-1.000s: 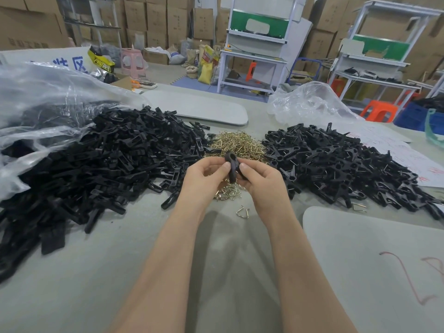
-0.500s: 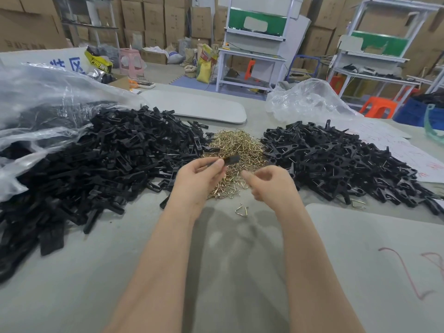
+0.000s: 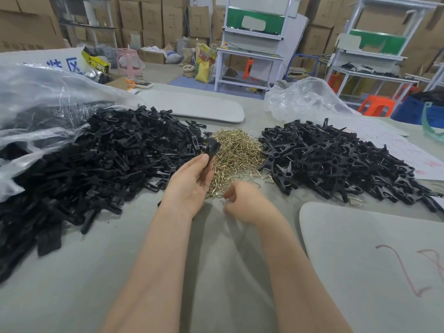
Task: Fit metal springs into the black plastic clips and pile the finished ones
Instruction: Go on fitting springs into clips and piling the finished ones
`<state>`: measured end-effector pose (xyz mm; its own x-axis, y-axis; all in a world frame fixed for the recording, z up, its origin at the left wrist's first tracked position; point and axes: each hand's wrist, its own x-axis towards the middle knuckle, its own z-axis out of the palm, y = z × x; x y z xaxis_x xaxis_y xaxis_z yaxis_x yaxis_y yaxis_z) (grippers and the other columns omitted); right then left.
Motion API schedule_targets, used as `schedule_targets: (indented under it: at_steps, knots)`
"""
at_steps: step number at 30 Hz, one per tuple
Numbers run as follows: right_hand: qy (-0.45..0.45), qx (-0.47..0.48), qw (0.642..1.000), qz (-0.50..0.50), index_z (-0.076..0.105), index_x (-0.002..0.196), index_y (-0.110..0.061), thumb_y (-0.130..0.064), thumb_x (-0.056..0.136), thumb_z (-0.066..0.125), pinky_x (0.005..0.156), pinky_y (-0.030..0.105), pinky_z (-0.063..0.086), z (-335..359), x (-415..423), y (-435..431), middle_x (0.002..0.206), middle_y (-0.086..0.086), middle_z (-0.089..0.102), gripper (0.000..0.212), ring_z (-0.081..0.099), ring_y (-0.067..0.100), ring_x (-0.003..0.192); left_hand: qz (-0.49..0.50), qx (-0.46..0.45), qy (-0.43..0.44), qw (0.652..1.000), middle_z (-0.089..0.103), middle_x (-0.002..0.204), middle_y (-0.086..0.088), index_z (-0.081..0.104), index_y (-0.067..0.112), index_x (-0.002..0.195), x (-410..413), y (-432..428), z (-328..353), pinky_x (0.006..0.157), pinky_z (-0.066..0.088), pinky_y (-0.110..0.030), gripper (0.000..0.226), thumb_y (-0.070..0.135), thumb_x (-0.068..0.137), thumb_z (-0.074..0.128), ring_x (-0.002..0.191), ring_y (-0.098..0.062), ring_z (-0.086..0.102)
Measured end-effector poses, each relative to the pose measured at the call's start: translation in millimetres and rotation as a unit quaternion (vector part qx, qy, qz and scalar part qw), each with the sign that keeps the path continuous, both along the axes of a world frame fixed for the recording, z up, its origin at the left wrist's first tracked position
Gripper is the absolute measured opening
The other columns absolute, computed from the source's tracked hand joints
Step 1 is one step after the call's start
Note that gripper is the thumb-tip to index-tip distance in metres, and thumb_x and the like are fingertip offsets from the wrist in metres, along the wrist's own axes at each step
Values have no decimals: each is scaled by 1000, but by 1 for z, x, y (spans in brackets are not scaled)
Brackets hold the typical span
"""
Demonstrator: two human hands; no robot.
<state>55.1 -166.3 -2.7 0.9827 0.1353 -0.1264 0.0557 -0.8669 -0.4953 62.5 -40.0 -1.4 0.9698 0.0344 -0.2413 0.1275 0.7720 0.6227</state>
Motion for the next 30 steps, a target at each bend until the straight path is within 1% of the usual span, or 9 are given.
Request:
schedule_targets:
  at_steps: [5, 10, 14, 16, 17, 19, 21, 24, 30]
  knots:
    - [-42, -4, 999, 10, 55, 106, -16, -5, 87, 57, 79, 23, 38, -3, 1, -1, 112, 6, 59, 22, 54, 22, 105, -4, -38, -1, 999, 69, 91, -16, 64, -6, 92, 1, -2, 0, 69, 58, -20, 10, -7, 83, 61, 79, -17, 72]
    - [-61, 72, 995, -15, 63, 106, -12, -7, 88, 58, 83, 27, 46, -8, 4, 2, 103, 6, 66, 19, 59, 22, 99, -23, -42, 5, 999, 68, 93, -19, 63, -8, 89, 1, -3, -1, 69, 57, -19, 6, -9, 85, 59, 79, -19, 72]
    - [-81, 234, 965, -81, 69, 92, -9, -4, 88, 61, 69, 27, 55, -4, 6, -11, 71, -2, 63, 10, 60, 14, 65, -37, -5, -27, 999, 69, 88, -11, 65, -1, 90, 0, -3, -2, 79, 57, -23, 6, -2, 85, 62, 83, -16, 69]
    - [-70, 344, 929, -115, 67, 101, 0, 0, 91, 57, 56, 21, 55, 1, 6, -19, 66, 1, 61, 14, 57, 7, 51, -37, 112, -51, 992, 67, 81, -2, 65, 9, 90, -2, -7, -3, 80, 54, -23, 7, 6, 84, 66, 79, -11, 63]
    - [-68, 384, 912, -125, 66, 104, 2, 1, 92, 55, 51, 19, 53, 3, 6, -23, 66, 3, 59, 16, 56, 5, 47, -24, 220, -61, 973, 65, 81, 0, 65, 13, 91, -3, -9, -4, 80, 52, -23, 9, 10, 84, 69, 78, -11, 60]
    - [-70, 430, 890, -135, 64, 110, -1, 0, 96, 49, 49, 15, 50, 7, 6, -29, 68, 4, 55, 20, 55, 1, 45, 20, 438, -89, 894, 64, 89, -1, 66, 17, 98, -2, -13, -7, 82, 48, -25, 16, 18, 83, 72, 81, -10, 57]
    - [-69, 436, 888, -133, 61, 117, -5, -1, 98, 44, 50, 15, 50, 10, 7, -32, 70, 5, 52, 26, 56, -1, 46, 47, 558, -124, 819, 65, 97, 3, 66, 18, 109, -3, -17, -8, 82, 45, -21, 25, 19, 84, 71, 83, -7, 56]
    - [-97, 446, 877, -148, 54, 124, -3, -1, 97, 48, 52, 14, 51, 10, 8, -36, 73, 7, 56, 28, 59, 1, 47, 49, 611, -158, 774, 66, 101, 5, 67, 17, 112, -7, -20, -7, 79, 41, -12, 26, 16, 86, 68, 83, -5, 58]
    - [-84, 552, 807, -195, 66, 91, -2, 1, 89, 60, 56, 12, 51, 13, 8, -46, 69, 4, 62, 7, 61, 2, 50, 26, 612, -191, 767, 65, 94, 4, 52, 24, 98, -11, -20, -7, 88, 49, -31, 21, 10, 87, 64, 88, -14, 62]
